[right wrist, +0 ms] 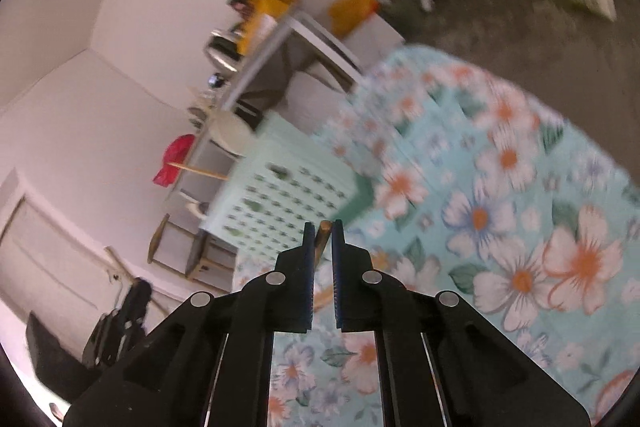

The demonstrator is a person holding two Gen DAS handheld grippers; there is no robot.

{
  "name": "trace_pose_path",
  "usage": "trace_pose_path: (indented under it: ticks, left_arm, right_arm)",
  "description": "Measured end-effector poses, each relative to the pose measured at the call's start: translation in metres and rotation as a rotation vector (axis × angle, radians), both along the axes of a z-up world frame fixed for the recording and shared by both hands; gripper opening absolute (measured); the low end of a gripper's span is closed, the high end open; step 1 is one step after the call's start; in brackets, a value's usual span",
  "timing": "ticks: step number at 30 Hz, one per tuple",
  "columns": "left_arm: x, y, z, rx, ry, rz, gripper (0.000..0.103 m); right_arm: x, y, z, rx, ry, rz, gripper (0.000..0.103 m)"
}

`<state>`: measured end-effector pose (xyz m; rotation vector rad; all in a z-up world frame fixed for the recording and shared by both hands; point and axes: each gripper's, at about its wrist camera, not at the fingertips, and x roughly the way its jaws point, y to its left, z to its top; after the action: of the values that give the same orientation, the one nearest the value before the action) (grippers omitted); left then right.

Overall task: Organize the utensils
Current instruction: 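Carry the chopstick toward the holder with the left tool while the right tool grasps another chopstick, then insert the chopstick into the green holder and open the left tool while the right tool holds its chopstick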

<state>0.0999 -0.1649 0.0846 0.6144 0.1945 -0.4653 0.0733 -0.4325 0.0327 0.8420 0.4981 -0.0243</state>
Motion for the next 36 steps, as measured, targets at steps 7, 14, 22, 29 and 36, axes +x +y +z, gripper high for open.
trace_pose_path:
  ticks: [7, 14, 22, 29, 36]
  left_arm:
    - [0.000, 0.016, 0.025, -0.063, -0.035, 0.041, 0.006]
    - [0.004, 0.039, 0.051, -0.147, -0.036, 0.077, 0.006]
    - [0.005, 0.057, 0.072, -0.229, -0.032, 0.105, 0.006]
    - [0.005, 0.065, 0.080, -0.280, -0.016, 0.115, 0.006]
    - [0.006, 0.071, 0.084, -0.310, 0.001, 0.121, 0.006]
  right_arm:
    - [-0.014, 0.009, 0.033, -0.085, -0.074, 0.014, 0.004]
    - [-0.017, 0.012, 0.043, -0.104, -0.109, 0.023, 0.004]
    - [-0.018, 0.012, 0.050, -0.087, -0.142, 0.038, 0.004]
    - [-0.023, 0.013, 0.056, -0.091, -0.165, 0.039, 0.004]
    - [-0.026, 0.014, 0.057, -0.089, -0.175, 0.041, 0.004]
